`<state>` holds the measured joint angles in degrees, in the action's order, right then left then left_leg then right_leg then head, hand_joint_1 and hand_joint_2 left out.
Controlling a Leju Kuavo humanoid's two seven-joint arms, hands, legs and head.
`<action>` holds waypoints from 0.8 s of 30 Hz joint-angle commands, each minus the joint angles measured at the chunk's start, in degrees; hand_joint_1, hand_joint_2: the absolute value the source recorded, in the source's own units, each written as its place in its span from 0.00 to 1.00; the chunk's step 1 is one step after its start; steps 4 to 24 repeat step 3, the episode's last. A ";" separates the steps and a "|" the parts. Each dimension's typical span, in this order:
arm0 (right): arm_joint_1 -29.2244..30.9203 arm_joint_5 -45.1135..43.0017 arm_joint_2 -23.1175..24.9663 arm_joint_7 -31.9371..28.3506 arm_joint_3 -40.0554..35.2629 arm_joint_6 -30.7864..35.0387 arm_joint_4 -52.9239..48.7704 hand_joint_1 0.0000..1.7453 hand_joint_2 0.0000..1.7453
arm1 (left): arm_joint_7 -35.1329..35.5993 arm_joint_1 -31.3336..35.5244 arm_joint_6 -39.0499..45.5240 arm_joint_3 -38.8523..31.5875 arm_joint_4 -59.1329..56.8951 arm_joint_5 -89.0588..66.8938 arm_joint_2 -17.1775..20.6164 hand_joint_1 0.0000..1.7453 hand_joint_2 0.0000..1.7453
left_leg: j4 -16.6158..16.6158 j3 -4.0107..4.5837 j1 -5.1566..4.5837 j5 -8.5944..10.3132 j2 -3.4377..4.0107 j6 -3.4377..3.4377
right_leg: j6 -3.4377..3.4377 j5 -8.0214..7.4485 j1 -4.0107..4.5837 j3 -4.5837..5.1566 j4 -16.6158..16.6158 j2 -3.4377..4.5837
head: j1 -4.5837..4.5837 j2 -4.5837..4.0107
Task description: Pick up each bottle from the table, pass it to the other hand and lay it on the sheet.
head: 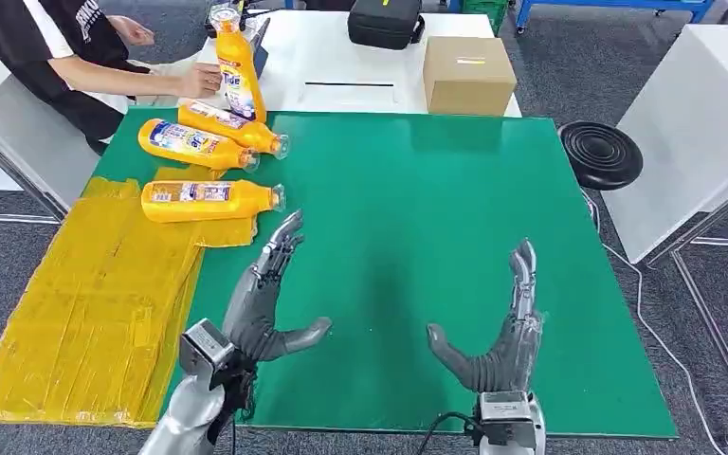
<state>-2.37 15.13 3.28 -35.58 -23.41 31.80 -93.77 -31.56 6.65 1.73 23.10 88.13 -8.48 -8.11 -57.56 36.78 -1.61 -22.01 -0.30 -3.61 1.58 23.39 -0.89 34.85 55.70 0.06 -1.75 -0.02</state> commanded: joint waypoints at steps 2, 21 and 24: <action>0.96 0.82 -2.10 1.62 -0.14 0.85 -3.70 0.00 1.00 | 1.76 3.39 1.30 0.39 -3.34 0.71 0.98 0.00 1.00 | 0.09 -0.33 0.05 -0.08 -0.03 0.36 | -0.13 0.07 0.03 -0.34 -0.10 -0.05 | 0.00 0.00; 0.96 0.82 -2.10 1.62 -0.14 0.85 -3.70 0.00 1.00 | 1.76 3.39 1.30 0.39 -3.34 0.71 0.98 0.00 1.00 | 0.07 -0.25 0.05 -0.06 -0.01 0.29 | -0.10 0.05 0.03 -0.26 -0.08 -0.03 | 0.00 0.00; 0.96 0.82 -2.10 1.62 -0.14 0.85 -3.70 0.00 1.00 | 1.76 3.39 1.30 0.39 -3.34 0.71 0.98 0.00 1.00 | 0.07 -0.25 0.05 -0.06 -0.01 0.29 | -0.10 0.05 0.03 -0.26 -0.08 -0.03 | 0.00 0.00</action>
